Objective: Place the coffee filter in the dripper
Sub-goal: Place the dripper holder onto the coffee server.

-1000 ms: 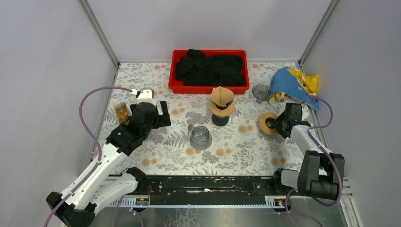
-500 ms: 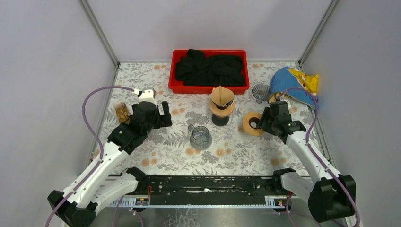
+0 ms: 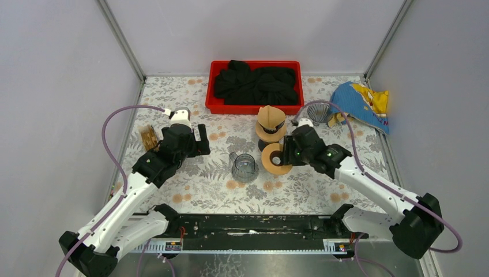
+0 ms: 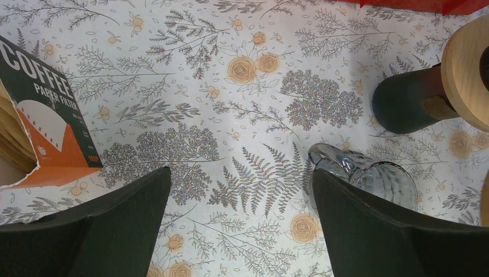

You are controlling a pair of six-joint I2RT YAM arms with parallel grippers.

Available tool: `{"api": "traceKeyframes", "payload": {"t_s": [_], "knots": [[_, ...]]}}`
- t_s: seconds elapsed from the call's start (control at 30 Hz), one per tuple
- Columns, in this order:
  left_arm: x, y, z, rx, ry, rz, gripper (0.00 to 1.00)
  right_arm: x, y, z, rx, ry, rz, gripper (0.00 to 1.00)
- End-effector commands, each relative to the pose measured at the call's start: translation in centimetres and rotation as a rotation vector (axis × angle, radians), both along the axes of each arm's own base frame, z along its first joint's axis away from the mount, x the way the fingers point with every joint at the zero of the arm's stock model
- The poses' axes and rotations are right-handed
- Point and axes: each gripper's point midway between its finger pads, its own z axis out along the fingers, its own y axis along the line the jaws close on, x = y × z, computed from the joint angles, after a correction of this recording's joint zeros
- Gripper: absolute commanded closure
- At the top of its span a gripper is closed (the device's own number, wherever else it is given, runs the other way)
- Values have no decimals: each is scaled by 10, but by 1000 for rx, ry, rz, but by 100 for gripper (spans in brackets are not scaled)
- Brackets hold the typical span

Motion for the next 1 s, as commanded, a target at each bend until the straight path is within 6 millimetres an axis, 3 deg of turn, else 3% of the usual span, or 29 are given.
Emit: {"api": "traceKeyframes", "payload": {"t_s": [0.0, 0.43, 0.7, 0.97], "knots": [[7, -3, 4, -14, -32, -7, 0, 6, 39, 33, 26, -96, 52, 75], [6, -4, 5, -19, -33, -10, 0, 5, 113, 49, 12, -130, 194, 74], [6, -3, 7, -23, -40, -8, 0, 13, 136, 37, -28, -100, 220, 72], [6, -3, 8, -26, -41, -8, 0, 12, 144, 14, -61, -38, 241, 69]]}}
